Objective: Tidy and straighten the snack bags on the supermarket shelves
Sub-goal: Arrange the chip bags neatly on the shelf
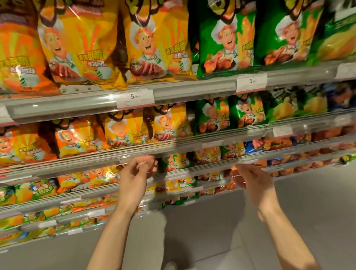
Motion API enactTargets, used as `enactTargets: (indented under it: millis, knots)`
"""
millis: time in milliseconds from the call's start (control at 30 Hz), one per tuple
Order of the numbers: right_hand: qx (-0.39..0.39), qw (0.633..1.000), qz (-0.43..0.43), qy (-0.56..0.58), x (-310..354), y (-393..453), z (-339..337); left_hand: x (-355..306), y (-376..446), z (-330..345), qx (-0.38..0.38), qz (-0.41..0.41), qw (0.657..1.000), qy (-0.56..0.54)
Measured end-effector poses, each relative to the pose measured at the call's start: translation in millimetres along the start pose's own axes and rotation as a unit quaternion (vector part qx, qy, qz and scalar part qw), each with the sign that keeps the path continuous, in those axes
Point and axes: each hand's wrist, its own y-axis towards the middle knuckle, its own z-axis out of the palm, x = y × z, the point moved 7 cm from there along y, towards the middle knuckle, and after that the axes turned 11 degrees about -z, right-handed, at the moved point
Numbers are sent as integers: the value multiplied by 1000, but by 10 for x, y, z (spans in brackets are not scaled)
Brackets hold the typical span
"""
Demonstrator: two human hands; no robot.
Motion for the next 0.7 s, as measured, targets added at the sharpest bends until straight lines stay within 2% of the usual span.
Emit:
enactTargets:
  millis: [167, 467, 700]
  knots:
    - [32, 999, -24, 13, -92, 331, -209, 166, -16, 368, -32, -14, 999, -8]
    - [123, 992, -10, -25, -863, 1068, -564, 865, -107, 1135, -124, -58, 990, -22]
    - [172, 984, 50, -23, -1528, 1254, -319, 1435, 278, 1298, -160, -84, 983, 31]
